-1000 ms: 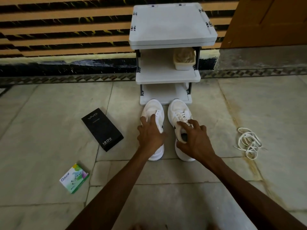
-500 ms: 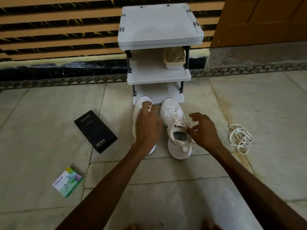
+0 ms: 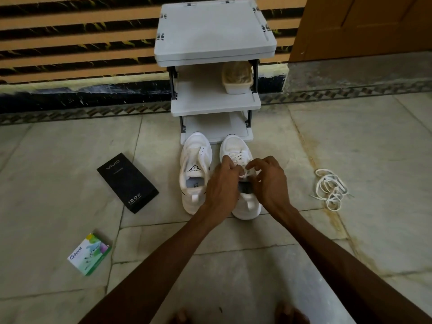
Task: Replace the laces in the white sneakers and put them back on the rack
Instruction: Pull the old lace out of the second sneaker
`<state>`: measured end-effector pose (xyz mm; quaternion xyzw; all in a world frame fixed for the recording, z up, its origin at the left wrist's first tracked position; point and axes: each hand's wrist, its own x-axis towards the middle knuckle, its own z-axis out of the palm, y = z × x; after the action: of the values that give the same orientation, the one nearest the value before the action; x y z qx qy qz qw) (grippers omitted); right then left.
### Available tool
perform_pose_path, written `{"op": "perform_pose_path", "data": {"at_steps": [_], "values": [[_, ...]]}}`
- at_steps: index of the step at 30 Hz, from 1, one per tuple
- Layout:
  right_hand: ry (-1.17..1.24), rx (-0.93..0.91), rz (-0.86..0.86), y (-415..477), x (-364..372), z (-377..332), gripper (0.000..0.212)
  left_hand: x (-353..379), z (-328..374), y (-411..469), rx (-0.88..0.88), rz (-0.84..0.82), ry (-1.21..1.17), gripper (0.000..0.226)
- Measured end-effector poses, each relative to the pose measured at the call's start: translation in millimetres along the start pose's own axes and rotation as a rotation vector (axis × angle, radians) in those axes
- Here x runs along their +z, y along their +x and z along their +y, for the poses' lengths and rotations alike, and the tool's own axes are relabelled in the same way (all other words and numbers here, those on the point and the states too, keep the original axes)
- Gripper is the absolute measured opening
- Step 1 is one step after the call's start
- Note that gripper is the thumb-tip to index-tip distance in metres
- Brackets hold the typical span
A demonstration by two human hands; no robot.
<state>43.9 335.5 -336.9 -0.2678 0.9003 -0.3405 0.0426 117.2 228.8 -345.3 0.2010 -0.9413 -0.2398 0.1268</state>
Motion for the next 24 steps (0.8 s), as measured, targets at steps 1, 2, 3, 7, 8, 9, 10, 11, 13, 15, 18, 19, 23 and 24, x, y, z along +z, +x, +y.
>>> {"op": "perform_pose_path", "data": {"at_steps": [1, 2, 3, 7, 8, 9, 10, 11, 13, 15, 18, 19, 23, 24], "values": [[-0.004, -0.014, -0.029, 2, 0, 1, 0.026, -2, 0, 1, -0.027, -0.026, -0.045, 0.016], [-0.011, -0.028, -0.060, 4, -1, 3, 0.025, -5, 0, 4, -0.061, -0.064, -0.090, 0.013], [-0.022, -0.044, -0.099, 5, -4, 3, 0.023, -11, 0, 7, -0.097, -0.102, -0.137, 0.010], [-0.098, -0.123, -0.260, 10, -19, 3, 0.011, -49, -2, 21, -0.269, -0.205, -0.492, 0.019], [-0.099, -0.140, -0.244, 11, -25, 5, 0.013, -60, -1, 23, -0.308, -0.198, -0.576, 0.025], [-0.103, -0.146, -0.209, 11, -30, 6, 0.019, -70, 0, 24, -0.338, -0.180, -0.640, 0.033], [-0.097, -0.118, -0.163, 12, -36, 9, 0.027, -79, 0, 26, -0.363, -0.150, -0.697, 0.037], [-0.058, -0.048, -0.118, 14, -41, 12, 0.032, -87, 1, 27, -0.388, -0.113, -0.756, 0.038], [0.072, 0.127, -0.042, 18, -52, 17, 0.037, -97, 0, 32, -0.472, -0.017, -0.862, 0.033], [0.197, 0.284, 0.023, 24, -59, 22, 0.036, -100, -1, 36, -0.582, 0.057, -0.956, 0.027], [0.454, 0.484, 0.125, 26, -58, 30, 0.024, -89, -1, 36, -0.733, 0.022, -0.981, 0.038], [0.469, 0.508, 0.158, 25, -56, 31, 0.019, -83, -1, 35, -0.763, 0.003, -0.859, 0.066], [0.183, 0.252, 0.063, 21, -43, 23, 0.010, -62, 13, 17, -0.503, 0.004, -0.245, 0.085], [0.126, 0.158, -0.016, 20, -39, 18, 0.015, -57, 15, 13, -0.431, 0.010, -0.164, 0.080]]}}
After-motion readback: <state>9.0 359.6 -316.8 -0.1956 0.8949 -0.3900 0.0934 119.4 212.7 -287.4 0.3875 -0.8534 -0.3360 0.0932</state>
